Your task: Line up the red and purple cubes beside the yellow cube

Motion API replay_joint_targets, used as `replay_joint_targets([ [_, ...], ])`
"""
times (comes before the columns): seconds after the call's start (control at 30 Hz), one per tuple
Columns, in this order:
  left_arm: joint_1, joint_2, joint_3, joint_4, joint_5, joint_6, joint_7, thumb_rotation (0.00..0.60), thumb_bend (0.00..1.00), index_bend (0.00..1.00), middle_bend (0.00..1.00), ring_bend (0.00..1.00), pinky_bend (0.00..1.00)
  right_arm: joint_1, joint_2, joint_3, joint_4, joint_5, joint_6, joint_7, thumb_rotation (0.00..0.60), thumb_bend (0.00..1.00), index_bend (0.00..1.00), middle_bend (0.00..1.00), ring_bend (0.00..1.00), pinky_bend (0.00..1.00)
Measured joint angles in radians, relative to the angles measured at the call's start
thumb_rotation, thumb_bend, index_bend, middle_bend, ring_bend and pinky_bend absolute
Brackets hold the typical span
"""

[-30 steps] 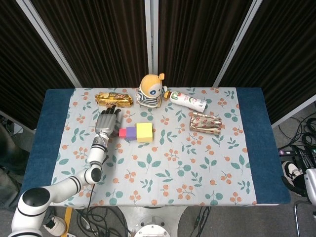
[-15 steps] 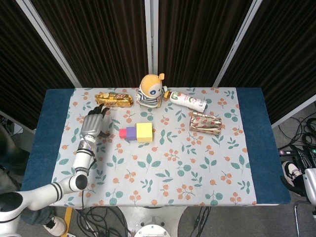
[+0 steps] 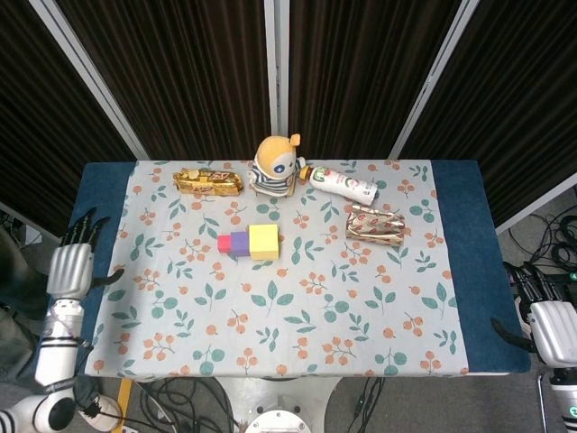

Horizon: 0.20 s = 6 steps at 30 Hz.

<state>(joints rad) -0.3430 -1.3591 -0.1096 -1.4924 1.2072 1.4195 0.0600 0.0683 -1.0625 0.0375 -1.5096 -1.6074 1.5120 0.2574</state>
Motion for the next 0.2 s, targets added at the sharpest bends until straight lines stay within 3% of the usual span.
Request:
replay_joint_targets([
  [0.2,0.117,0.063,0.079,-0.067,0.070,0.119,0.018,0.600,0.17,0.19,0.12,0.09,0.15,-0.002,-0.010,-0.004,-0.010,0.001,0.006,-0.017,0.600,0.15,0.04,0.13,0.00,0.13],
])
